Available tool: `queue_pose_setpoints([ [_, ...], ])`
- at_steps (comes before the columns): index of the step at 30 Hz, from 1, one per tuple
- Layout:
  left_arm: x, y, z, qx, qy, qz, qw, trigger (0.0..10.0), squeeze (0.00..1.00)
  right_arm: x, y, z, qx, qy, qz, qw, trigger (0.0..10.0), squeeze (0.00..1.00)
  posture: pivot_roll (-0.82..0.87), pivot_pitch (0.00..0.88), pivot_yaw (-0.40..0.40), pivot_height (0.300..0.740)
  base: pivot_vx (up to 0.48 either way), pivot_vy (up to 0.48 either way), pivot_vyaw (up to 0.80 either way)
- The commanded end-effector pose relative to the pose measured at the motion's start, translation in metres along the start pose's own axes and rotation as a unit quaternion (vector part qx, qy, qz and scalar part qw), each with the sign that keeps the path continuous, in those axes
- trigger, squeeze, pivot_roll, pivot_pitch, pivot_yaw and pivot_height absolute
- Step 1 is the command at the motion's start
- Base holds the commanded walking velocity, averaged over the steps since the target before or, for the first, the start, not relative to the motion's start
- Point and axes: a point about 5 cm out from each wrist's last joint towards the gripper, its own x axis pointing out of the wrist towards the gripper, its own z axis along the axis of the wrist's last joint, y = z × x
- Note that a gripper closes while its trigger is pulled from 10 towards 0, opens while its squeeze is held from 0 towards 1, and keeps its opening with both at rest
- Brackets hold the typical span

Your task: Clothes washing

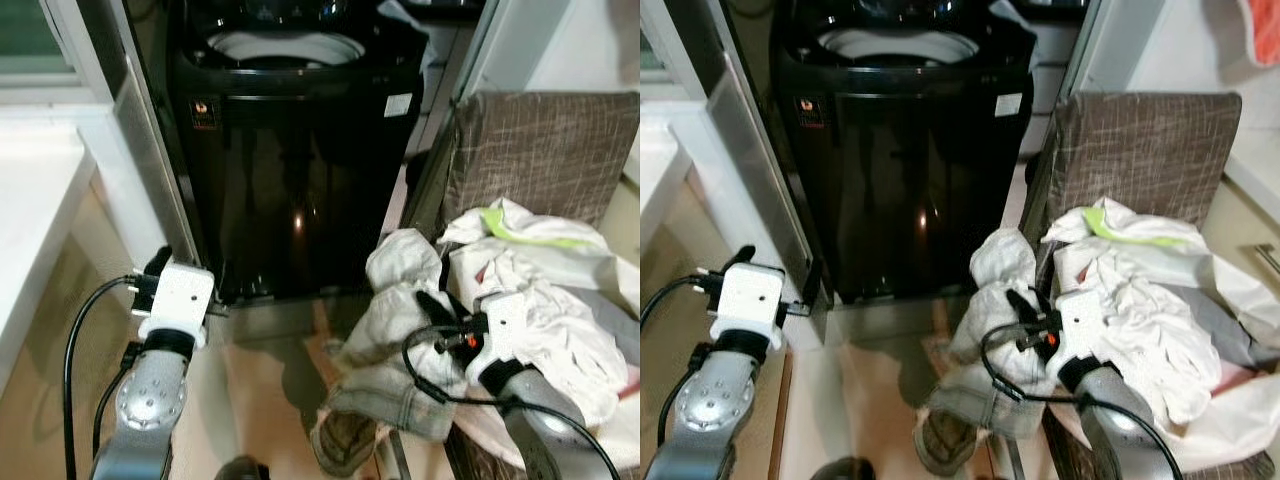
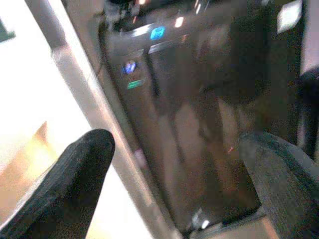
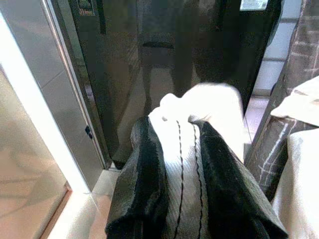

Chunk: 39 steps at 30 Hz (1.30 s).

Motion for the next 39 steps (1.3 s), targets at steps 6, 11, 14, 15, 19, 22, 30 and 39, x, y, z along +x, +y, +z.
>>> queue_pose_setpoints([
  [6, 0.008, -0.014, 0.020, -0.024, -0.027, -0.003, 0.999, 10.0, 0.00, 0.017, -0.009, 0.010, -0.021, -0.052, -0.009, 0.998, 10.0, 0.00, 0.01, 0.008, -0.031, 0.740, 0.000, 0.000, 0.00],
  [11, 0.018, -0.007, 0.029, -0.045, -0.036, 0.035, 0.998, 10.0, 0.00, 0.042, -0.016, 0.026, -0.033, -0.078, -0.015, 0.996, 10.0, 0.00, 0.01, 0.003, -0.031, 0.740, 0.455, 0.000, 0.26],
  [14, 0.021, -0.008, 0.028, -0.050, -0.033, 0.040, 0.997, 10.0, 0.00, 0.056, -0.016, 0.040, -0.045, -0.096, -0.011, 0.994, 10.0, 0.00, 0.01, 0.001, -0.029, 0.740, 0.480, 0.000, 0.60],
  [15, 0.021, -0.010, 0.026, -0.034, -0.023, 0.043, 0.998, 10.0, 0.00, 0.061, -0.017, 0.044, -0.050, -0.097, -0.011, 0.994, 10.0, 0.00, 0.01, 0.000, -0.030, 0.740, 0.480, 0.000, 0.56],
  [19, 0.028, -0.010, 0.026, -0.006, -0.022, 0.039, 0.999, 10.0, 0.00, 0.068, -0.022, 0.047, -0.056, -0.095, -0.029, 0.993, 10.0, 0.00, 0.02, 0.000, -0.032, 0.740, 0.000, 0.000, 0.14],
  [22, 0.037, -0.007, 0.025, 0.003, -0.025, 0.034, 0.999, 10.0, 0.00, 0.070, -0.020, 0.044, -0.061, -0.092, -0.047, 0.993, 10.0, 0.00, 0.01, 0.000, -0.026, 0.740, 0.000, 0.000, 0.00],
  [30, 0.048, -0.009, 0.018, 0.008, -0.026, 0.020, 0.999, 10.0, 0.00, 0.060, -0.022, 0.026, -0.078, -0.064, -0.072, 0.992, 10.0, 0.00, -0.04, 0.000, -0.008, 0.740, 0.000, 0.000, 0.00],
  [39, 0.051, -0.017, 0.022, 0.014, -0.046, -0.008, 0.999, 10.0, 0.00, 0.057, -0.031, 0.034, -0.087, -0.078, -0.108, 0.987, 10.0, 0.00, -0.04, 0.000, -0.005, 0.740, 0.000, 0.000, 0.00],
])
